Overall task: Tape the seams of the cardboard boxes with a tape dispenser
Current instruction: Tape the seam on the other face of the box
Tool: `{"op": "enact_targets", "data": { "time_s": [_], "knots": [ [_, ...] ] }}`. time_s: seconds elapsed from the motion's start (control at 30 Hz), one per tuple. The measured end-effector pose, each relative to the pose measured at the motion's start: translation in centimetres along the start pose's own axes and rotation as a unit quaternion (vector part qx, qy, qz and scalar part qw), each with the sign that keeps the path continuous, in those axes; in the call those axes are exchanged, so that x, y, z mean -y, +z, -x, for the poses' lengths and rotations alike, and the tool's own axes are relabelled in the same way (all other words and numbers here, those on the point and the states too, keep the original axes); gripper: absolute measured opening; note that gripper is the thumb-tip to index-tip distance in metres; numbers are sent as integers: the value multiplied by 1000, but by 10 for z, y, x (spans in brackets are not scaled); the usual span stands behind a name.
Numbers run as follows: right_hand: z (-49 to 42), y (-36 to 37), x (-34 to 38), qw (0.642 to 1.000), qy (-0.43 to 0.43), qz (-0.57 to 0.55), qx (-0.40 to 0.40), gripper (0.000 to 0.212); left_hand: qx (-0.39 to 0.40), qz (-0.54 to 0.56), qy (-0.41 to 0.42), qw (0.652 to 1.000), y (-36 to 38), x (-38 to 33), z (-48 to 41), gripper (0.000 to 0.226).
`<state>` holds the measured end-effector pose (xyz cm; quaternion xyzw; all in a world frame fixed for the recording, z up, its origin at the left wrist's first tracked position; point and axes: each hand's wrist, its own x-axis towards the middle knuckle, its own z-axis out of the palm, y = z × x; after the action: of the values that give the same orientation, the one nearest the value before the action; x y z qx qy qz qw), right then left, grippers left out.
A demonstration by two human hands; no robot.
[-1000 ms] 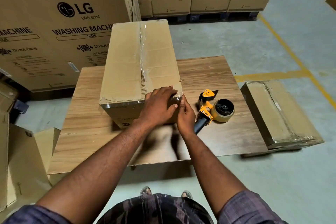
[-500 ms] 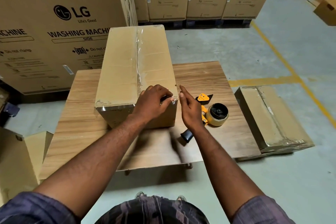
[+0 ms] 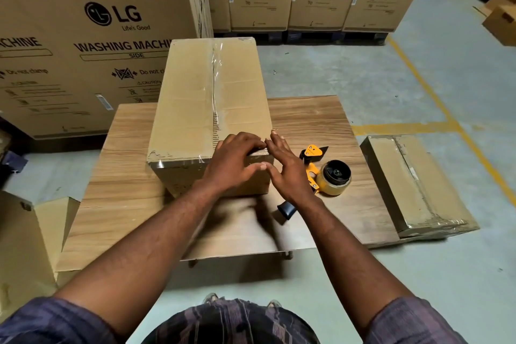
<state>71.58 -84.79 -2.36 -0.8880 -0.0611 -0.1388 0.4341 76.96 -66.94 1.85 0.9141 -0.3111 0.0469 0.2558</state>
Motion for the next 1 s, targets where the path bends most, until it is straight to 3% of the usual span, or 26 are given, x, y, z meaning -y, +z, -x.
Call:
{"op": "enact_targets", "data": {
  "time_s": [0.13,0.33,0.57,0.6,0.73,0.8,0.9,1.0],
  "knots": [
    [-5,3,9,1000,2,12,-26,40,-38,40,10,998,0,11,1,26],
    [1,9,12,995,-37,93,-19,50,-30,-16,-25,999,-2,0,13,48],
    [-11,14,27,989,-69,124,-41,29,-83,-66,-59,993,-22,19,19,23],
    [-9,15,23,988,-79,129,-38,31,-77,-62,-56,993,-22,23,20,24],
    [-3,14,10,988,-73,133,5,75,-31,-46,-38,998,-26,32,28,43],
    [-4,16,17,992,-52,111,-8,63,-18,-27,-34,999,-28,35,32,47],
    [-8,16,25,995,-35,79,-48,34,-46,-1,-32,998,-31,37,35,33],
    [-8,18,15,994,-42,101,-31,50,-77,-24,-58,995,-32,39,40,26]
  ]
}}
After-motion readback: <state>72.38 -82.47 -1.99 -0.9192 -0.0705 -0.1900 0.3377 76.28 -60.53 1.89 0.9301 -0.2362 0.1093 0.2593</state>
